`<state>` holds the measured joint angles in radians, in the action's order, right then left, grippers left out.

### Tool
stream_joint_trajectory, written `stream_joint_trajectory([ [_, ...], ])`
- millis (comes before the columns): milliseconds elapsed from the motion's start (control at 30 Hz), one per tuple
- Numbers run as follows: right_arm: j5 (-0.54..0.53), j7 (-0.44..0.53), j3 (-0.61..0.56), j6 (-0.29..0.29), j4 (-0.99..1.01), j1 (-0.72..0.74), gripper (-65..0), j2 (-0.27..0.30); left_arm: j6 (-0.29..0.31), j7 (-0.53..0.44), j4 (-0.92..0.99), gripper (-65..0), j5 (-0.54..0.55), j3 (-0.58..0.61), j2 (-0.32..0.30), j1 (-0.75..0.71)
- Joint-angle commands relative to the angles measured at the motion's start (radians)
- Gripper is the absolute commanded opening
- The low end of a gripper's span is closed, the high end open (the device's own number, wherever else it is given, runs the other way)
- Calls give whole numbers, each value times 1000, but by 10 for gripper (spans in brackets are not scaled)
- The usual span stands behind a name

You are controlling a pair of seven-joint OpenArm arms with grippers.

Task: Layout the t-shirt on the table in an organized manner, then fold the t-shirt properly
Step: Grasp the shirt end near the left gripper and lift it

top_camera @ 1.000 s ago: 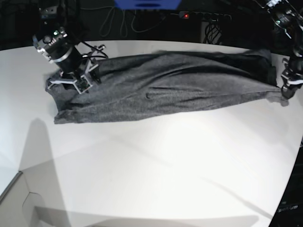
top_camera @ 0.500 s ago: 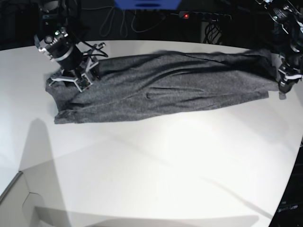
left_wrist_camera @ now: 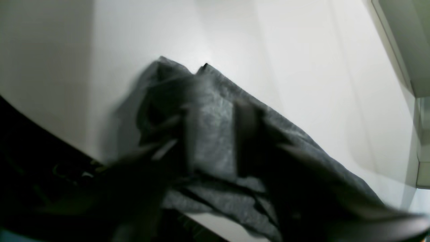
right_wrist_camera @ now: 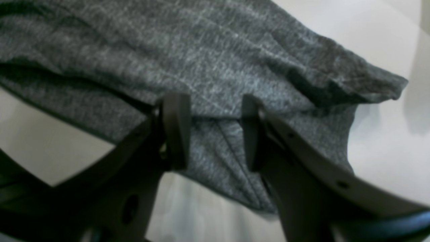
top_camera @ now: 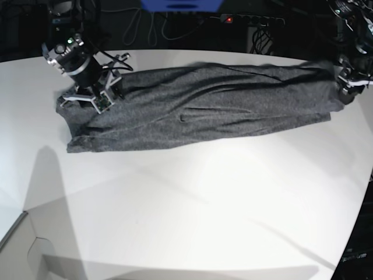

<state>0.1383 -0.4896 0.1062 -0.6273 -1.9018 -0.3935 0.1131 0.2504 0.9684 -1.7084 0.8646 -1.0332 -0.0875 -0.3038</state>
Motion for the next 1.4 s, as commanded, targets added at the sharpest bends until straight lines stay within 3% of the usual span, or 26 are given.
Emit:
stream_joint_trajectory([
  [0, -12, 21, 3, 5, -17, 5, -395, -10, 3, -13, -15, -407, 25, -5, -14, -10],
  [233, -12, 21, 3, 5, -17, 5, -394, -19, 5, 67, -35, -400, 15, -81, 12, -8],
  [367, -12, 21, 3, 5, -17, 5, -394, -20, 5, 71, 47, -392, 15, -106, -14, 18],
  [567, -12, 21, 2, 5, -17, 5, -394, -20, 5, 62, 95, -220, 15, -100, -36, 28],
  [700, -12, 21, 2, 5, -17, 5, -394, -20, 5, 62, 94, -151, 14, -97, -54, 39],
  [833, -12, 21, 2, 5, -17, 6, -394, -20, 5, 60, 127, -142, -95, -17, -113, 76],
  [967, -12, 21, 2, 5, -17, 6, -394, -20, 5, 60, 140, -142, -175, 52, -123, 108],
  [1367, -12, 19, 2, 5, -17, 6, -394, -20, 5, -113, 213, -141, -186, 253, -130, 81],
])
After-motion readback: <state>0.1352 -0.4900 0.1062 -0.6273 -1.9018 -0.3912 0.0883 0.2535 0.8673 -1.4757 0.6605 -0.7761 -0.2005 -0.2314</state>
